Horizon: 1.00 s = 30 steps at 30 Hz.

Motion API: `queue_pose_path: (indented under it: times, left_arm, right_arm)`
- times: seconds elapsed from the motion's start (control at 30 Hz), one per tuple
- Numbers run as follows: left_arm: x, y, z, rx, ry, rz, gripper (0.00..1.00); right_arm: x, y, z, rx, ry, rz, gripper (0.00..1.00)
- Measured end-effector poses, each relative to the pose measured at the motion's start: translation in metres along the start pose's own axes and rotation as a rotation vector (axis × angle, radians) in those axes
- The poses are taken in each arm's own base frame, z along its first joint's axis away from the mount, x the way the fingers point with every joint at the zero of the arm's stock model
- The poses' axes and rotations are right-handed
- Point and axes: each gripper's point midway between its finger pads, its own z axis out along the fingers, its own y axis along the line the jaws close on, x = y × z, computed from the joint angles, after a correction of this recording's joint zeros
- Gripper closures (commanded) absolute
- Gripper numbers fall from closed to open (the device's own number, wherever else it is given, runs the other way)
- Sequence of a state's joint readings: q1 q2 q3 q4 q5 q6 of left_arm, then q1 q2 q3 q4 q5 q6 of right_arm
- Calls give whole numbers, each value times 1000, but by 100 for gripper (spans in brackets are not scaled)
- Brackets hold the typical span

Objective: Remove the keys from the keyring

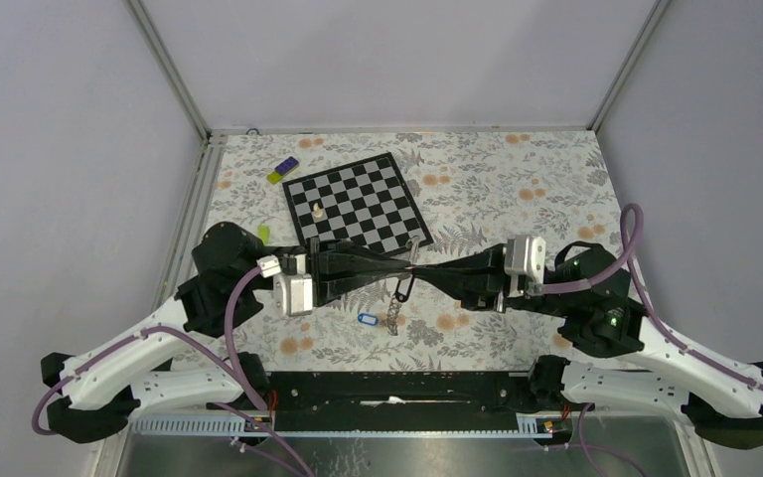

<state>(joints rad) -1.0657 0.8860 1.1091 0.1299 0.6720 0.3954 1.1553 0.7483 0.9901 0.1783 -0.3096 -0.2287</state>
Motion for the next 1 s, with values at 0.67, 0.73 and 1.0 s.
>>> queue_pose_path:
  times: [0.67, 0.73, 1.0]
  left_arm:
    - [34, 7, -6, -18, 182, 2, 100]
    - [35, 7, -6, -17, 186, -3, 100]
    - [51, 1, -7, -39, 196, -67, 100]
  right_arm:
    - [24, -24, -5, 166, 218, 151, 65]
    - [26, -27, -8, 184, 228, 150, 58]
    - [1, -21, -20, 161, 60, 85, 51]
